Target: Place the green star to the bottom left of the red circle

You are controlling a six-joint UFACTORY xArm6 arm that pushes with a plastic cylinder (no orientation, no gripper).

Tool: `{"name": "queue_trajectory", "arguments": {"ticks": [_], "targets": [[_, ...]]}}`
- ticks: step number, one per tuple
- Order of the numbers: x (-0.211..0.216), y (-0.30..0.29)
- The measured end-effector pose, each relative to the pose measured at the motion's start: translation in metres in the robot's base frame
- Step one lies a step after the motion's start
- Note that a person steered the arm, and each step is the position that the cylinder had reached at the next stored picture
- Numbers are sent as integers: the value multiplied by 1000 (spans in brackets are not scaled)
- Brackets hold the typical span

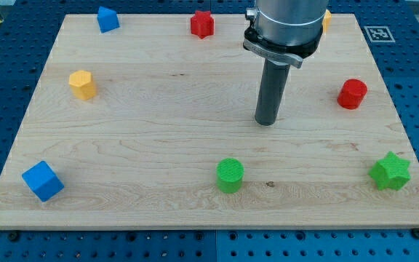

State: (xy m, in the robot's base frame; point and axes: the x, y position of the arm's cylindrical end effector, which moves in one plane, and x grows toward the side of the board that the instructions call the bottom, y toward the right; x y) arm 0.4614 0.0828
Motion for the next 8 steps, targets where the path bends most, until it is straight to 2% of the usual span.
{"name": "queue_trajectory", "arguments": {"ticks": [3, 8], "targets": [[0, 3], [0, 41]]}}
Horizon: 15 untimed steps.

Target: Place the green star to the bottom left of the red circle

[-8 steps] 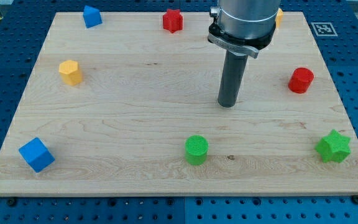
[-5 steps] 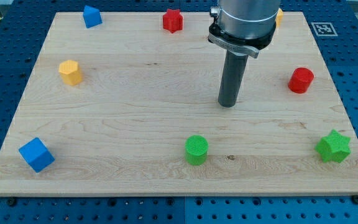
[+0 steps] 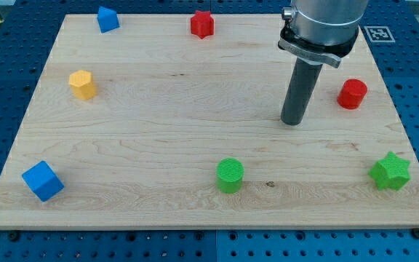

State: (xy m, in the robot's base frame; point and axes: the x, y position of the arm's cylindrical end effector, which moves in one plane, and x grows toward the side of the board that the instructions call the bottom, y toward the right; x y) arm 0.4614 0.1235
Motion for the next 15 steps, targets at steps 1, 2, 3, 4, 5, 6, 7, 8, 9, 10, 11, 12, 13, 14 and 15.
{"name": "queue_trajectory", "arguments": {"ticks": [1, 2, 3, 4, 5, 6, 7, 8, 9, 10, 11, 12, 13, 14, 15], "targets": [[0, 17], [4, 71], [5, 85], [5, 85], [5, 91], [5, 106], [9, 134], [53, 155], [121, 157], [130, 157], [131, 158], [131, 158], [123, 150], [117, 130], [116, 105]]}}
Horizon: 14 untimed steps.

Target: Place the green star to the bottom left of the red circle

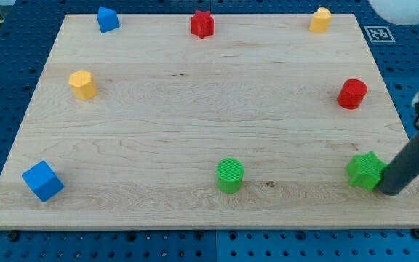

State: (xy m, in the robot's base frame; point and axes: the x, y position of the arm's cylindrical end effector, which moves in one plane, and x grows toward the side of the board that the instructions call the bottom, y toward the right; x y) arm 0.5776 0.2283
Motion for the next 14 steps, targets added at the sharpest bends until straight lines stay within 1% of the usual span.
{"name": "queue_trajectory", "arguments": {"ticks": [1, 2, 4, 5, 6, 8, 9, 10, 11, 12, 13, 14], "targets": [[-1, -15], [-1, -15], [-6, -61], [-6, -61], [-22, -61], [-68, -60], [-73, -60], [-58, -44], [-44, -12], [-44, 1], [-51, 0], [-74, -16]]}}
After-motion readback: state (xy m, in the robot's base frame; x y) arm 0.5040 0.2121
